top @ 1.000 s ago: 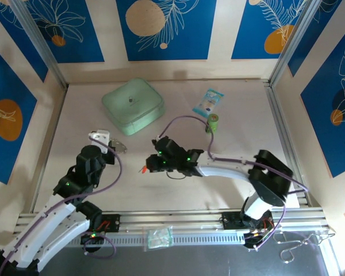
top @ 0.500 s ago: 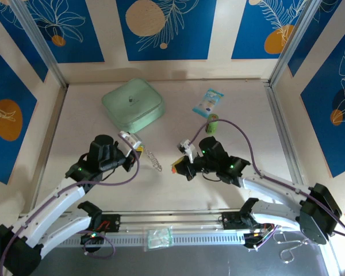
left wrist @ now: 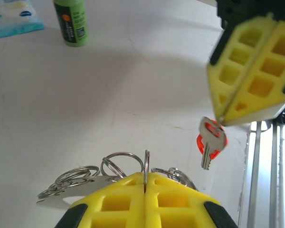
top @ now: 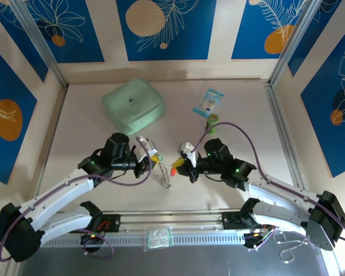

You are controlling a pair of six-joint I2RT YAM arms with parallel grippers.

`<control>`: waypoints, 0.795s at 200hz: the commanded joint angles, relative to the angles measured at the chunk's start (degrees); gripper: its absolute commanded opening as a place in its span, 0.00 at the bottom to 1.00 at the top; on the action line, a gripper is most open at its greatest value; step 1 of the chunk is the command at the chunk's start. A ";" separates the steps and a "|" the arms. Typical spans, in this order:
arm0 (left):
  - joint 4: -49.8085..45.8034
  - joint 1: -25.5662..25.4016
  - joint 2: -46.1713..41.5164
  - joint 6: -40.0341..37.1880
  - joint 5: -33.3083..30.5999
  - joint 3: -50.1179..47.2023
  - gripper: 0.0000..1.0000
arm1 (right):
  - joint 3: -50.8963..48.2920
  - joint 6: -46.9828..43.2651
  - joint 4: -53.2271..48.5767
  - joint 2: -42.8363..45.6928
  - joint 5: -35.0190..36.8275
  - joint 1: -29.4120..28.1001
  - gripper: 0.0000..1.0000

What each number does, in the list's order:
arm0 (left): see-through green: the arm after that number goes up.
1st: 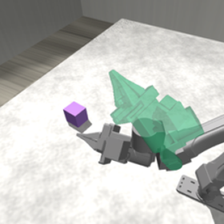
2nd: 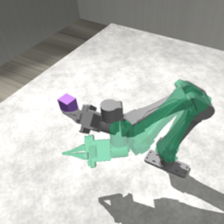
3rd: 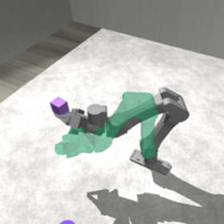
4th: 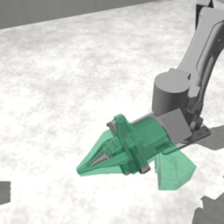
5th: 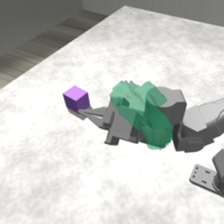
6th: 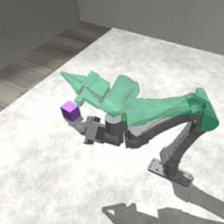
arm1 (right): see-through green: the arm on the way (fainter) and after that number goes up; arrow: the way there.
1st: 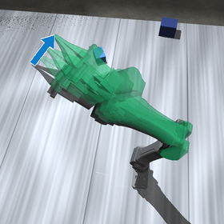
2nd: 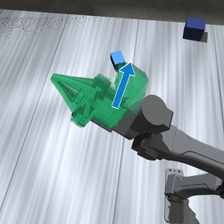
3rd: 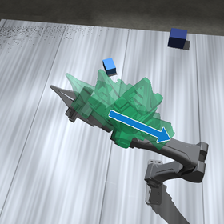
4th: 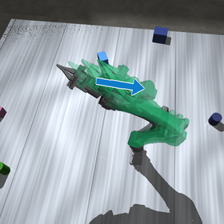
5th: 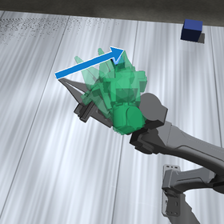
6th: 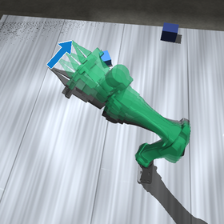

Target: Put the keys on the keyring

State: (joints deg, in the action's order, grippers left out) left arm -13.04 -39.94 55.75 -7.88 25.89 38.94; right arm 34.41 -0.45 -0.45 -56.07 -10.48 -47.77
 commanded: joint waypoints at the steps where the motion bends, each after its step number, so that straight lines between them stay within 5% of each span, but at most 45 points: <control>1: 2.83 -1.82 -0.10 -0.37 0.50 1.27 0.00 | 2.85 -6.54 -0.41 -0.13 2.65 -0.21 0.00; 67: 5.17 -6.22 -0.26 -4.01 -8.01 0.17 0.00 | 7.79 -22.62 -7.43 -3.54 1.93 -1.36 0.00; 159: 6.25 -7.17 -0.70 -3.40 -8.66 -1.30 0.00 | 8.92 -21.66 -2.98 -6.66 1.81 -2.04 0.00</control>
State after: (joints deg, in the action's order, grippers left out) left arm -8.97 -46.44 55.72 -10.66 17.39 38.26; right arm 41.80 -21.67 -6.26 -62.72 -8.54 -49.43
